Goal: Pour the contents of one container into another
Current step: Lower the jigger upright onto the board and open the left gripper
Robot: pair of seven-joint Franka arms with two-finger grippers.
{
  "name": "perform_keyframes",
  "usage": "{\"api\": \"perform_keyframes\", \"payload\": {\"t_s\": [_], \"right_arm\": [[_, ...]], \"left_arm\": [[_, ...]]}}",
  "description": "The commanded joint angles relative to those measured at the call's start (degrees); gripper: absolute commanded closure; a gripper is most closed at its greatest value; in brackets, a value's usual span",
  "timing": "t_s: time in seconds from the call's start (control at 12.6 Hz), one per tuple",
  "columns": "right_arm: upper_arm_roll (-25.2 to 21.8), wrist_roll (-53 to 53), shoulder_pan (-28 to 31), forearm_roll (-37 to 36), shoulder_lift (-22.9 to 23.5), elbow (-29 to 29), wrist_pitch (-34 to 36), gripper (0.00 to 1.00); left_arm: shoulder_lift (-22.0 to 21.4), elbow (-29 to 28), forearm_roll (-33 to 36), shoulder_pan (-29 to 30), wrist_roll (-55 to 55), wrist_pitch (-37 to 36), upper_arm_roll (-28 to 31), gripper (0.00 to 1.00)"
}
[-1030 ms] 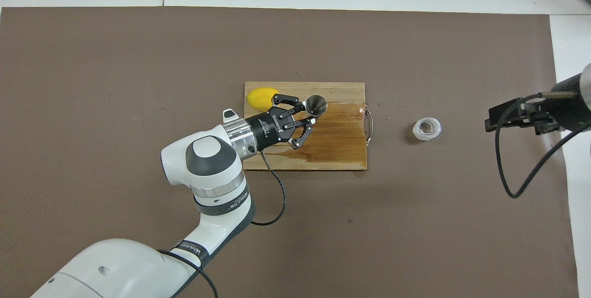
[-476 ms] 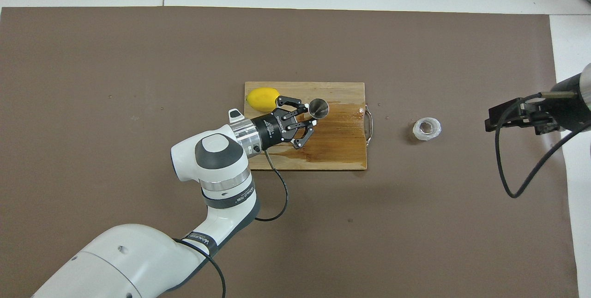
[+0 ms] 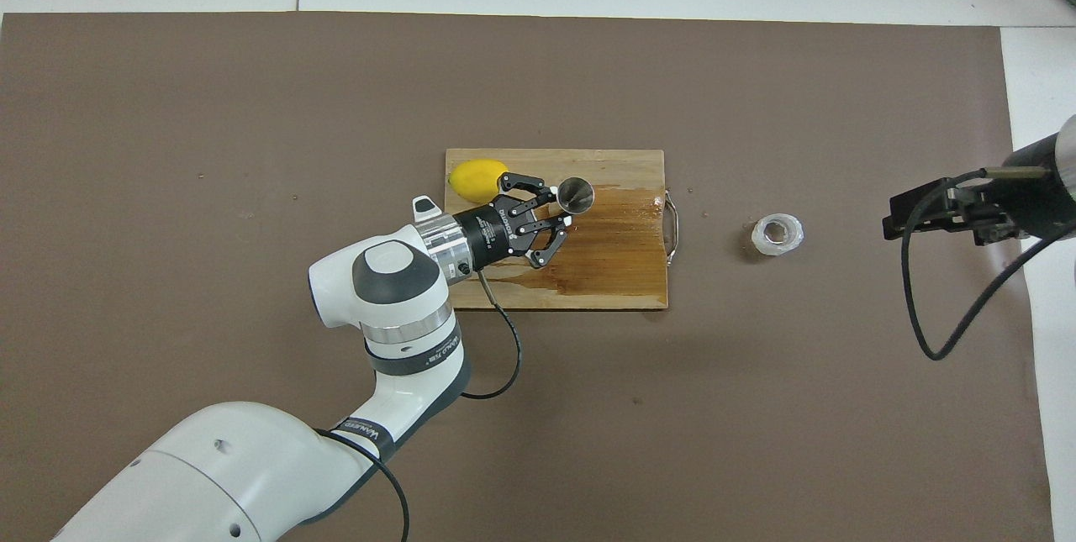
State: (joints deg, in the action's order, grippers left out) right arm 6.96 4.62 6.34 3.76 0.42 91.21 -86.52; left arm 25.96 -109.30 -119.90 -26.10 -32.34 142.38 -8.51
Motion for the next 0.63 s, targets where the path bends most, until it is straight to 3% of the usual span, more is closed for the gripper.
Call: {"api": "perform_keyframes", "payload": {"t_s": [0.0,0.16,0.32,0.4,0.48,0.55], "right_arm": [[0.16,-0.31,0.42,0.9,-0.24,0.28,0.12,0.0],[0.16,-0.31,0.42,0.9,-0.24,0.28,0.12,0.0],[0.16,-0.31,0.42,0.9,-0.24,0.28,0.12,0.0],[0.16,-0.31,0.42,0.9,-0.24,0.28,0.21,0.0],[0.16,-0.31,0.42,0.9,-0.24,0.28,0.21,0.0],[0.16,-0.31,0.42,0.9,-0.24,0.28,0.21,0.0]], "left_arm": [[0.32,0.22,-0.95,0.52,1.57,0.53,-0.63,1.0],[0.32,0.14,-1.13,0.52,2.71,0.79,-0.63,0.84],[0.23,-0.3,-1.22,0.52,3.51,1.06,-0.63,0.83],[0.23,-0.3,-1.22,0.61,3.51,0.97,-0.63,0.6],[0.23,-0.3,-1.22,0.52,3.59,1.15,-0.63,0.01],[0.23,-0.3,-1.22,0.52,3.6,1.15,-0.63,0.0]]}}
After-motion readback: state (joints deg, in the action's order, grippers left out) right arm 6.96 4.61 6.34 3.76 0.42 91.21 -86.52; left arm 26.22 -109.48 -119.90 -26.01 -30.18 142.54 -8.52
